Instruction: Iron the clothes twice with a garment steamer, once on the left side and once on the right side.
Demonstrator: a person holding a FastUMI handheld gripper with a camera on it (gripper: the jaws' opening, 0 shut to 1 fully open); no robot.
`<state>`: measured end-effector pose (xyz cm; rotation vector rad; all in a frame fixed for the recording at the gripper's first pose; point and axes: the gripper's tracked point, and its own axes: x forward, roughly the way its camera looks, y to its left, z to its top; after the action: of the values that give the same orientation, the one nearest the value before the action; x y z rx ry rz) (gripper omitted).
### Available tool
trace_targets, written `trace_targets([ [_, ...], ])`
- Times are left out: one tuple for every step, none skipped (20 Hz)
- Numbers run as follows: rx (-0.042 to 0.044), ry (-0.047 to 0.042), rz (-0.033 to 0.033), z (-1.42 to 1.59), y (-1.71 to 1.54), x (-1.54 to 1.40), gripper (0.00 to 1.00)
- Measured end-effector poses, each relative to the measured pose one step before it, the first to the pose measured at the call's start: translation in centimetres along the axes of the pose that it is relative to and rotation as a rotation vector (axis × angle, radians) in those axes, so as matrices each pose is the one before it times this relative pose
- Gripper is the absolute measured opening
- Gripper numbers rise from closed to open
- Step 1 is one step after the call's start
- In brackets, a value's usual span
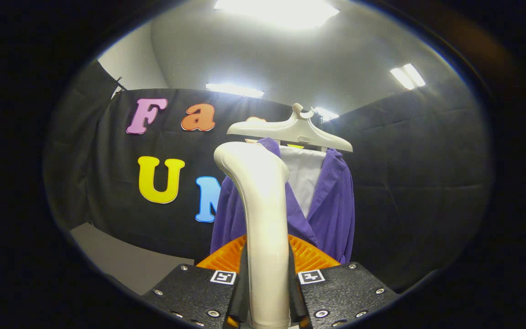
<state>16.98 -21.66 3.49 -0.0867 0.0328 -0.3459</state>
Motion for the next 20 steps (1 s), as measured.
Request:
trace_targets([
  [0.00083, -0.00544, -0.01380, 0.212, -0.454, 0.711, 0.34],
  [0.00044, -0.00424, -0.01265, 0.149, -0.367, 0.726, 0.34],
  [-0.00041, -0.00291, -0.01354, 0.034, -0.359, 0.778, 0.35],
  [-0.00015, -0.00242, -0.01169, -0.071, -0.251, 0.673, 0.35],
  [-0.00043, -0.00428, -0.00476, -0.077, -0.091, 0.656, 0.35],
  [-0.00526, -0.00052, 0.00273, -0.101, 0.095, 0.661, 0.35],
  [-0.00614, -0.00324, -0.00051, -0.353, -0.014, 0.561, 0.35],
  [-0.00975, 0.00252, -0.00468, -0.378, -0.049, 0.645, 0.35],
  [-0.01109, 0.01042, -0.01088, -0.653, -0.112, 0.645, 0.35],
  [-0.00896, 0.01026, -0.01226, -0.618, -0.084, 0.584, 0.34],
  [-0.00717, 0.00819, -0.00461, -0.576, 0.181, 0.482, 0.34],
  [-0.00428, 0.00949, 0.00209, -0.571, 0.189, 0.345, 0.35],
  [-0.01054, 0.00773, 0.00027, -0.690, 0.101, 0.107, 0.35],
  [-0.01896, 0.00715, -0.00873, -0.604, -0.116, 0.019, 0.35],
  [-0.01779, 0.00886, -0.01218, -0.822, -0.347, 0.030, 0.35],
  [-0.00711, 0.01107, -0.00362, -0.788, -0.063, 0.003, 0.35],
  [-0.00741, 0.01614, 0.01098, -1.031, 0.375, -0.165, 0.35],
  [-0.01372, 0.01648, 0.00927, -1.015, 0.132, -0.130, 0.34],
  [-0.02219, 0.01817, 0.00326, -1.018, 0.001, -0.107, 0.34],
  [-0.02088, 0.02140, 0.00027, -1.084, -0.162, -0.130, 0.35],
])
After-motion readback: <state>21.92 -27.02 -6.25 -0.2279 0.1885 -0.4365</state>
